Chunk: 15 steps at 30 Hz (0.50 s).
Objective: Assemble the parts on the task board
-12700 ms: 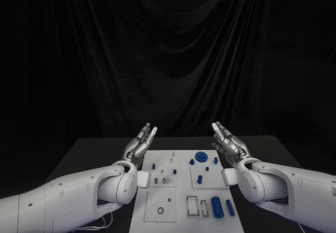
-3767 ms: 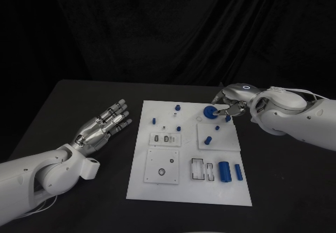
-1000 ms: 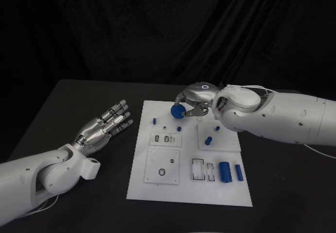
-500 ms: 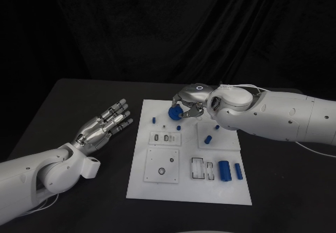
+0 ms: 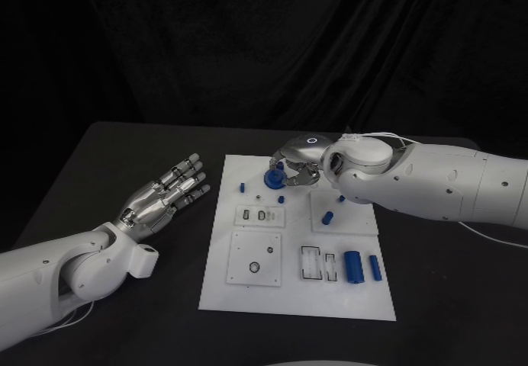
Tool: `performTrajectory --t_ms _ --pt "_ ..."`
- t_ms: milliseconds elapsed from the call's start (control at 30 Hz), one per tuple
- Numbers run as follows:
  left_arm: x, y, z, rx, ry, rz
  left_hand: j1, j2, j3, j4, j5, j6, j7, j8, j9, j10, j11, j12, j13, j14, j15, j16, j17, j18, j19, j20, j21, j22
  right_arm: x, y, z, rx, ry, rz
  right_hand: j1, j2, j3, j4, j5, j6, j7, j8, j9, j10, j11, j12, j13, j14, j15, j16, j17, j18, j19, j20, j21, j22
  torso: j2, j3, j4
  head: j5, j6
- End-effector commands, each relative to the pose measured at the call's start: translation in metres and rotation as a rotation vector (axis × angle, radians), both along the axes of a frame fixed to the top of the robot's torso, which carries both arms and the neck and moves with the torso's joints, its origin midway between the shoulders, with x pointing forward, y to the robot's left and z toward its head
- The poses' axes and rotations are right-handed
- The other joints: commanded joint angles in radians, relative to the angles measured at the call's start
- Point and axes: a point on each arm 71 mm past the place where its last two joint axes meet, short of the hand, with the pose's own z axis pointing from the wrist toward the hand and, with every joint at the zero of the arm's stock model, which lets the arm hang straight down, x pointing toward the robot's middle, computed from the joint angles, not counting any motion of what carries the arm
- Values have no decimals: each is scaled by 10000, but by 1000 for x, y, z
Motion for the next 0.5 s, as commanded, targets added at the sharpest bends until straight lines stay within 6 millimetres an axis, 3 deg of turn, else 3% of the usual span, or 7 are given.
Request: performTrajectory --t_ms 33,200,300,500 --pt "-1 1 9 -904 -989 71 -23 72 43 15 60 -22 67 24 -2 10 41 48 9 -12 49 52 16 108 7 63 46 12 1 -1 -3 -307 212 -177 3 -118 81 -29 49 -101 -54 -185 -173 1061 -69 27 2632 1055 -34 28 2633 185 185 -4 -96 1900 -2 -6 23 -21 -15" --pt "-1 0 9 -905 -979 55 -31 76 65 2 61 -30 70 23 -3 7 47 47 9 -15 56 50 14 106 10 70 49 13 1 -1 -4 -311 219 -171 39 -140 166 -110 121 -383 -115 -497 -489 1061 -115 27 2632 1055 -71 28 2633 227 74 -41 -247 1814 -2 -4 27 -25 -29" --pt "-1 0 9 -905 -974 47 -31 76 65 2 61 -30 70 23 -3 7 47 47 9 -15 56 50 14 106 10 70 49 13 1 -1 -4 -295 209 -164 18 -151 181 -135 22 -1168 -189 -805 -980 1025 -169 11 2602 1055 -112 28 2633 240 43 -76 -299 1793 -2 -4 20 -20 -29" --pt "0 0 9 -901 -963 42 -31 76 65 2 61 -30 70 23 -3 7 47 47 9 -15 56 50 14 106 10 70 49 13 0 -4 -2 -52 -18 -108 -4 -135 186 -130 -76 -1087 -203 -818 -1010 964 -187 -16 2551 1055 -129 28 2633 252 13 -93 -345 1769 -3 -7 7 -1 -30"
